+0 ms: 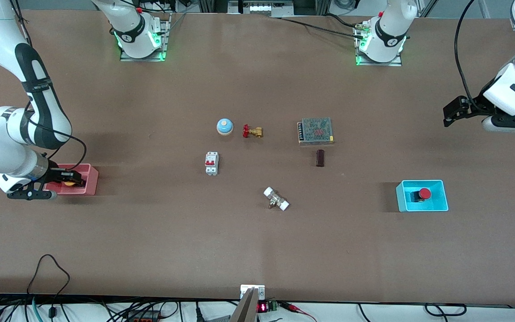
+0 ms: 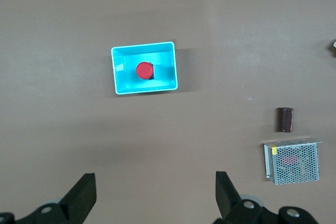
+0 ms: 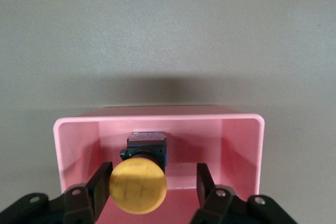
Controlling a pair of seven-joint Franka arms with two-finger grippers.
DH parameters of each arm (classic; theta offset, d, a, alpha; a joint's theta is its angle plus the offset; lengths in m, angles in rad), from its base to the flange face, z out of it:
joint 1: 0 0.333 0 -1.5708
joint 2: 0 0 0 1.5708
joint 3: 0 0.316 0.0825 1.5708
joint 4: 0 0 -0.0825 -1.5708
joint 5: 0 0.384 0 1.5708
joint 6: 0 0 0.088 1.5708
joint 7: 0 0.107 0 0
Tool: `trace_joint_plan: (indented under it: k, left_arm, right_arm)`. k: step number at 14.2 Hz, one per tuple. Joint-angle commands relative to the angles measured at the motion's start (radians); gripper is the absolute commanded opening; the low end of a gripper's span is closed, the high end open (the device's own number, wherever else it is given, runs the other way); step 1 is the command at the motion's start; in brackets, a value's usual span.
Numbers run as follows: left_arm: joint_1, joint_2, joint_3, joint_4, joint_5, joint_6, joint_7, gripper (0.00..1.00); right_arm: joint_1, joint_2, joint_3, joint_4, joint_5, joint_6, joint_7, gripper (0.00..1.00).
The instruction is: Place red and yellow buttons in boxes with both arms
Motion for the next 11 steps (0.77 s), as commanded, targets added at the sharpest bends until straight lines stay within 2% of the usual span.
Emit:
trace_joint_plan:
  k: [1, 4, 5, 11]
  left_arm:
    - [0.01, -0.008, -0.006, 0.002, -0.017, 0.005, 0.018, 1.0]
    - [-0.005, 0.049, -0.009, 0.098, -0.011, -0.091, -0.111, 1.0]
    - [-0.007, 0.067, -0.009, 0.129, -0.01, -0.116, -0.107, 1.0]
    - [-0.008, 0.083, -0.007, 0.158, -0.006, -0.119, -0.036, 1.0]
  right_arm:
    - [-0.006, -0.004, 0.005, -0.001, 0.006, 0.008, -0.01, 1.0]
    - [0.002, -0.062, 0.011, -0.003, 0.009, -0.022, -0.011, 1.0]
    - [0.008, -0.108, 0.013, 0.002, 0.012, -0.092, -0.011, 1.0]
    - [0.097, -0.369, 0.056, 0.008, 0.021, -0.355, 0.01, 1.0]
